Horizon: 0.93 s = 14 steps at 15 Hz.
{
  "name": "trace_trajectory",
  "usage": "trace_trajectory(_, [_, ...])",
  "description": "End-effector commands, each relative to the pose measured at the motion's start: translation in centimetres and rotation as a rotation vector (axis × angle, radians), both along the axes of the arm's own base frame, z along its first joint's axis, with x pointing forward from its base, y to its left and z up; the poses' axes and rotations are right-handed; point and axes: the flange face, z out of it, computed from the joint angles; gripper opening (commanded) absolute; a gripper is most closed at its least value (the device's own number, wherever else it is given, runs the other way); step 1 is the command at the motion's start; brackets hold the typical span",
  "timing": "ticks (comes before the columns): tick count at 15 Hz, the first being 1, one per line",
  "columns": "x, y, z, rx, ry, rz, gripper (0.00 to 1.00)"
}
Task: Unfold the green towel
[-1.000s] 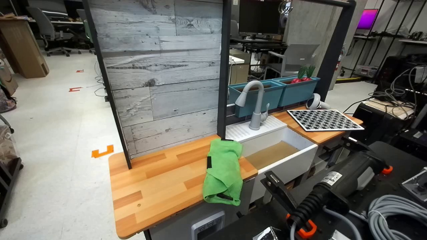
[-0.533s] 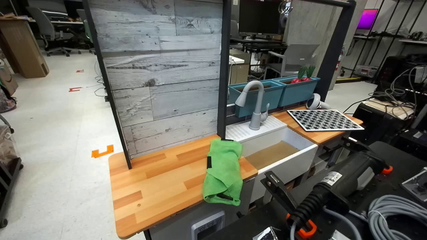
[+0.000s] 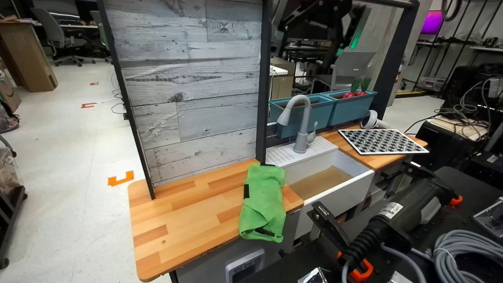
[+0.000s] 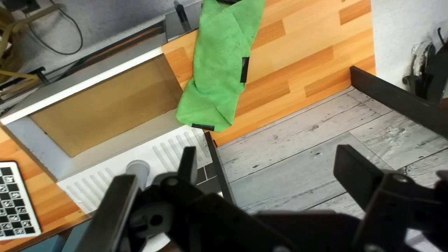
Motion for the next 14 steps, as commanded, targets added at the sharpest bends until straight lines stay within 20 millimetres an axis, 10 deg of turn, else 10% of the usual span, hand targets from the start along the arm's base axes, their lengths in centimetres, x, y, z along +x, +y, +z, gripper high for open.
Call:
trace_trajectory(1, [4.6, 2.6, -4.8, 0.058, 0.024, -0.008, 1.0])
trace_trajectory(14, [7.2, 3.3, -12.0, 0.06, 0.062, -0.061, 1.0])
